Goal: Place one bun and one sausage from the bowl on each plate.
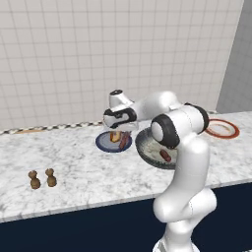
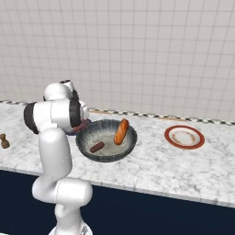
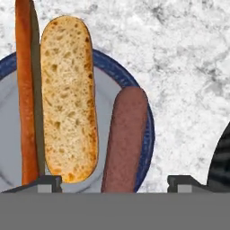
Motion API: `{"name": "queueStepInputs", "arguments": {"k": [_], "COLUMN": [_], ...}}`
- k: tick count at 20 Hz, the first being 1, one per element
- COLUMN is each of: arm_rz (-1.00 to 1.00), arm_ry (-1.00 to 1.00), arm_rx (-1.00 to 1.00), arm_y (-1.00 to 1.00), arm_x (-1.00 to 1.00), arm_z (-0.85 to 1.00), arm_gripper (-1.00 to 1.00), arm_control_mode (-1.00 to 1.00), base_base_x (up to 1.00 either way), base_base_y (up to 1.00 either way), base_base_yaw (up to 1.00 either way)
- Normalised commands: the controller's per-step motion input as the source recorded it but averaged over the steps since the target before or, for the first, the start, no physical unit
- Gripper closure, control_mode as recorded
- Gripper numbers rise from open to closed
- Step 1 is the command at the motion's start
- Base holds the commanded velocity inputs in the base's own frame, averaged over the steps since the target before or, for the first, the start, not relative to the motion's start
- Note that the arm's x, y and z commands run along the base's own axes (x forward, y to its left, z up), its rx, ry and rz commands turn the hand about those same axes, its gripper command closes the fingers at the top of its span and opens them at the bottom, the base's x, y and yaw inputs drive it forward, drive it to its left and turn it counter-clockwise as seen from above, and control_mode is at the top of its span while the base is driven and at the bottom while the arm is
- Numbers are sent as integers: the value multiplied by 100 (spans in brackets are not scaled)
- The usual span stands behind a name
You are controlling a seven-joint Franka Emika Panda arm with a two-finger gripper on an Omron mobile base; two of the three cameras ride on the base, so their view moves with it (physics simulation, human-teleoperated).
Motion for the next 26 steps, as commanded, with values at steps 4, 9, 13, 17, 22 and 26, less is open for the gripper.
{"name": "queueStepInputs", "arguments": {"k": [4,9,13,17,22,26], "arm_rz": [-4,-2,0,0,0,0], "arm_ry": [-2,-4,-1,0,-1,13], "arm_rx": [0,4,6,0,9,0], "arm_y": [-55,-92,-100,-99,-23,3], "arm_x": [-92,-100,-100,-94,-8,52], "arm_z": [61,55,1,-60,-28,-2], "arm_gripper": [-100,-100,-100,-100,-100,-100], "arm_control_mode": [-100,-100,-100,-100,-100,-100], "base_base_x": [0,0,0,0,0,0], "base_base_y": [0,0,0,0,0,0], "base_base_yaw": [0,0,0,0,0,0]}}
